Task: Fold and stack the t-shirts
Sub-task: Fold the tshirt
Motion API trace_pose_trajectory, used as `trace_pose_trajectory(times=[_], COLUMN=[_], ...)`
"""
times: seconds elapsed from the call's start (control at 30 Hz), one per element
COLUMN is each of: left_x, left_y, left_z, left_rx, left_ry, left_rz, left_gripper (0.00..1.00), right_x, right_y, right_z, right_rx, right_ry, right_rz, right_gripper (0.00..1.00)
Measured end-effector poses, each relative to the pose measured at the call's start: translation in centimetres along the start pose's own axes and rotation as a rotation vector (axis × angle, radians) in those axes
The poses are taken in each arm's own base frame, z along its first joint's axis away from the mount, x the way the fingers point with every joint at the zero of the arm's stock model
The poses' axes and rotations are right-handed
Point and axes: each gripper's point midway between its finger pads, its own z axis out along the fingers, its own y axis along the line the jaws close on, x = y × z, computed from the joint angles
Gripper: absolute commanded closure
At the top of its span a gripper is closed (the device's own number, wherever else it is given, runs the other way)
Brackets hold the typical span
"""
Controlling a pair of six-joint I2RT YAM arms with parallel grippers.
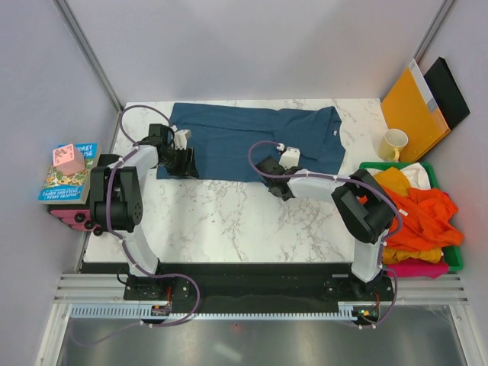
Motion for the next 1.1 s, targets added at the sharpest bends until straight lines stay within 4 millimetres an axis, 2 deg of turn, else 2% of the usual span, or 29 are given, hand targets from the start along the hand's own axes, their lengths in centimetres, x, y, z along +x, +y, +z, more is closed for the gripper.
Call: trace_pose_trajectory(times=[0.2,0.27,0.3,0.37,0.4,0.43,0.47,0.5,0.53,0.57,0.8,0.83,0.87,0.93,0.97,1.1], left_x=[0.5,0.7,0.7,0.8,0.9,0.9,0.9,1.0,1.0,1.0,1.1,1.1,1.0,1.0,0.9,0.8], left_y=[0.3,0.4,0.4,0.4,0.4,0.4,0.4,0.4,0.4,0.5,0.5,0.6,0.6,0.6,0.6,0.6], left_z=[0.8,1.0,1.1,1.2,1.2,1.3,1.3,1.3,1.3,1.4,1.5,1.5,1.5,1.5,1.5,1.4], left_rx=[0.002,0.003,0.003,0.003,0.004,0.004,0.004,0.004,0.005,0.005,0.007,0.007,0.007,0.008,0.007,0.007], left_ry=[0.023,0.028,0.03,0.034,0.036,0.036,0.037,0.038,0.038,0.04,0.045,0.044,0.043,0.041,0.04,0.038], left_rz=[-0.017,-0.02,-0.022,-0.026,-0.029,-0.031,-0.033,-0.036,-0.039,-0.04,-0.047,-0.047,-0.048,-0.048,-0.048,-0.049], left_gripper=[0.43,0.45,0.47,0.56,0.59,0.7,0.76,0.82,0.93,0.97,0.98,0.98,0.98,0.98,0.97,0.88], right_x=[-0.9,-1.1,-1.2,-1.5,-1.7,-1.9,-2.1,-2.2,-2.3,-2.4,-2.3,-2.1,-1.8,-1.1,-0.8,0.6], right_y=[0.0,0.0,0.0,-0.1,-0.1,-0.1,-0.1,-0.1,0.0,0.0,0.0,0.0,0.0,0.0,0.2,1.2], right_z=[1.1,1.4,1.5,1.7,1.9,2.0,2.2,2.3,2.4,2.5,2.2,1.9,1.6,0.9,0.5,-1.5], right_rx=[-0.009,-0.015,-0.018,-0.023,-0.024,-0.026,-0.028,-0.031,-0.036,-0.038,-0.063,-0.068,-0.073,-0.082,-0.089,-0.126], right_ry=[-0.016,-0.03,-0.034,-0.044,-0.048,-0.052,-0.055,-0.059,-0.063,-0.067,-0.077,-0.068,-0.059,-0.038,-0.029,-0.006], right_rz=[0.086,0.106,0.113,0.13,0.139,0.149,0.158,0.166,0.174,0.185,0.2,0.193,0.181,0.152,0.132,0.053], right_gripper=[0.5,0.53,0.59,0.64,0.69,0.73,0.79,0.88,0.95,1.0,0.99,0.95,0.81,0.71,0.67,0.64])
